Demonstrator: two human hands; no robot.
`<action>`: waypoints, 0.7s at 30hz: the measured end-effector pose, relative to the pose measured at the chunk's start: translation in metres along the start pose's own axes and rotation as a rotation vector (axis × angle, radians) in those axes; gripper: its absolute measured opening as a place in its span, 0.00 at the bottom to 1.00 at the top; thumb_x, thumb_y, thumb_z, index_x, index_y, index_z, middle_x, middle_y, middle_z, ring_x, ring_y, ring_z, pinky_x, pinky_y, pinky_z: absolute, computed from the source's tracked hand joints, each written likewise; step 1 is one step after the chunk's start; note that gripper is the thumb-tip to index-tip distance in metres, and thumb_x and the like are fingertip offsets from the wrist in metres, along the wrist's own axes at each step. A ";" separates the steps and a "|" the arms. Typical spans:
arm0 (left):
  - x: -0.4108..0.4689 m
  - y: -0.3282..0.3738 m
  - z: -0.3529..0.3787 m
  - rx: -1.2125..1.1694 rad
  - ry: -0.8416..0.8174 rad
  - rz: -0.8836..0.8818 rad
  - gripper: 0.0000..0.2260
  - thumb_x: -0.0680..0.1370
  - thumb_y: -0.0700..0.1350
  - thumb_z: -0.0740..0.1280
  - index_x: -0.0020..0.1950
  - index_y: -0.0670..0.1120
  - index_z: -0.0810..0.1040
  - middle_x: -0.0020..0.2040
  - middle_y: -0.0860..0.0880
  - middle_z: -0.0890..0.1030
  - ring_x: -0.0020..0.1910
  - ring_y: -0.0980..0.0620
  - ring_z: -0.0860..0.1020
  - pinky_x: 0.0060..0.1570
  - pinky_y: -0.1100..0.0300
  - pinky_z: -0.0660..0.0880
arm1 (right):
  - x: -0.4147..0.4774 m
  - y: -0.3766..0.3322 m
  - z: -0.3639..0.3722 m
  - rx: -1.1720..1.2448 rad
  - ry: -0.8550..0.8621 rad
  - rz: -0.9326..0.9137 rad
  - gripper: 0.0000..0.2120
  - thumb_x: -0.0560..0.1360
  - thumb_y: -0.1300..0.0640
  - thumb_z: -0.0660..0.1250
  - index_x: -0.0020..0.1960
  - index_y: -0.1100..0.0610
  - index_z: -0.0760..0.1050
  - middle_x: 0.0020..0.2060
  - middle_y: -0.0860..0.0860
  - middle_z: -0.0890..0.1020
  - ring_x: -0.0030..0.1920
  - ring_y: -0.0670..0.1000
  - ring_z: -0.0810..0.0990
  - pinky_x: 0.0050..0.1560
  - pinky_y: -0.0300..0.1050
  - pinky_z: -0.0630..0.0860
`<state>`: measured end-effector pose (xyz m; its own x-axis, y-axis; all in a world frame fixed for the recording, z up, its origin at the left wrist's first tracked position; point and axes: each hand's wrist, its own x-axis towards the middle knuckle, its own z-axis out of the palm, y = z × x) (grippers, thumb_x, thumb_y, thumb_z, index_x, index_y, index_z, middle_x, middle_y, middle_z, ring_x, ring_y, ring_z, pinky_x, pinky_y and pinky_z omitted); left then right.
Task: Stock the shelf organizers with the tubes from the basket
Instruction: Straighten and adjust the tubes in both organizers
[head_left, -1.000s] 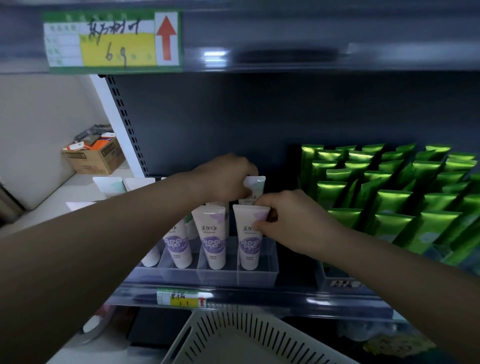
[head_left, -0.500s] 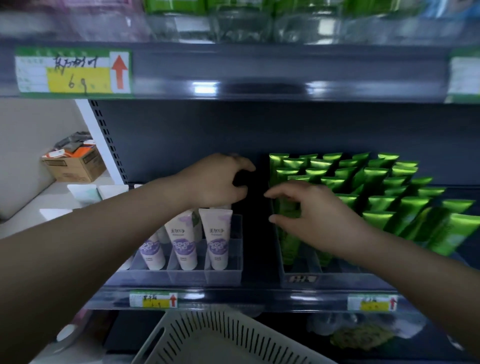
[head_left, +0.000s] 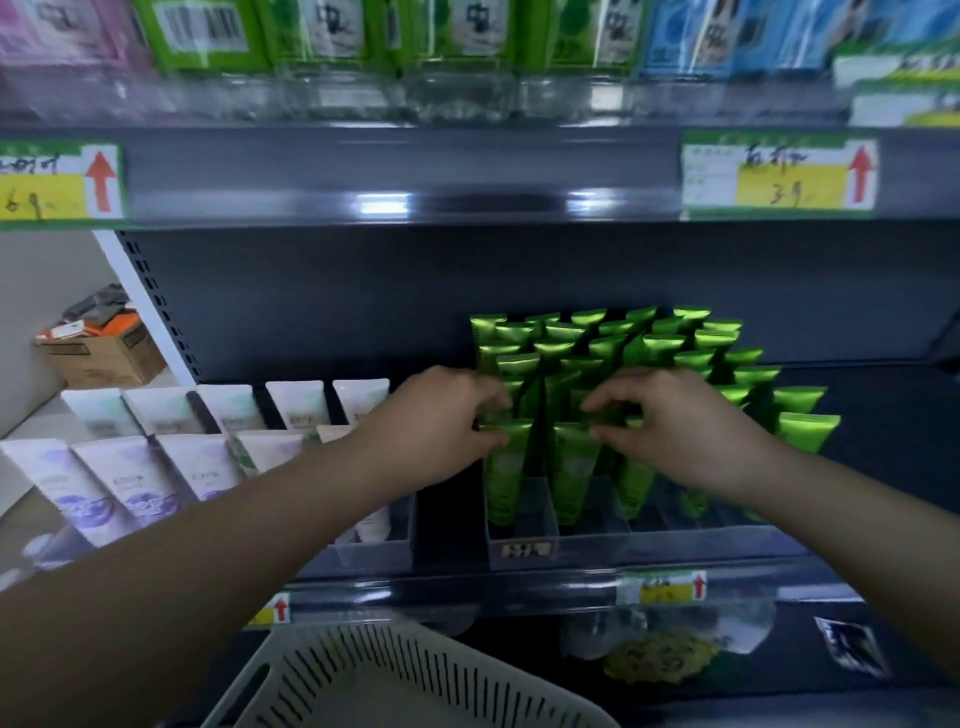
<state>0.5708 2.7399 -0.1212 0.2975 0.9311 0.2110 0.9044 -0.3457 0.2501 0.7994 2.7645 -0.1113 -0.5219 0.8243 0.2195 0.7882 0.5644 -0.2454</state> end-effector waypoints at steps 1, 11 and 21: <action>0.001 -0.001 0.002 -0.020 0.004 -0.024 0.15 0.73 0.52 0.69 0.59 0.51 0.78 0.55 0.52 0.81 0.51 0.54 0.78 0.51 0.60 0.75 | 0.000 0.003 0.001 0.005 -0.009 0.006 0.13 0.73 0.52 0.70 0.57 0.50 0.79 0.55 0.46 0.79 0.48 0.44 0.75 0.43 0.33 0.63; 0.002 -0.003 0.016 -0.029 0.037 -0.083 0.12 0.72 0.47 0.72 0.55 0.49 0.81 0.48 0.51 0.83 0.45 0.54 0.80 0.43 0.64 0.71 | 0.005 0.007 0.016 0.047 -0.062 0.010 0.13 0.73 0.52 0.70 0.57 0.51 0.79 0.50 0.48 0.83 0.48 0.48 0.79 0.50 0.43 0.75; 0.000 -0.007 0.019 0.031 0.087 -0.028 0.11 0.73 0.48 0.70 0.55 0.50 0.81 0.44 0.51 0.84 0.43 0.53 0.81 0.40 0.64 0.68 | 0.006 0.010 0.023 0.080 -0.007 0.011 0.13 0.73 0.53 0.69 0.57 0.51 0.79 0.49 0.48 0.84 0.47 0.48 0.80 0.48 0.39 0.75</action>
<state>0.5703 2.7448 -0.1407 0.2454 0.9264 0.2857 0.9216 -0.3143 0.2276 0.7968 2.7764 -0.1345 -0.5160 0.8306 0.2095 0.7656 0.5568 -0.3221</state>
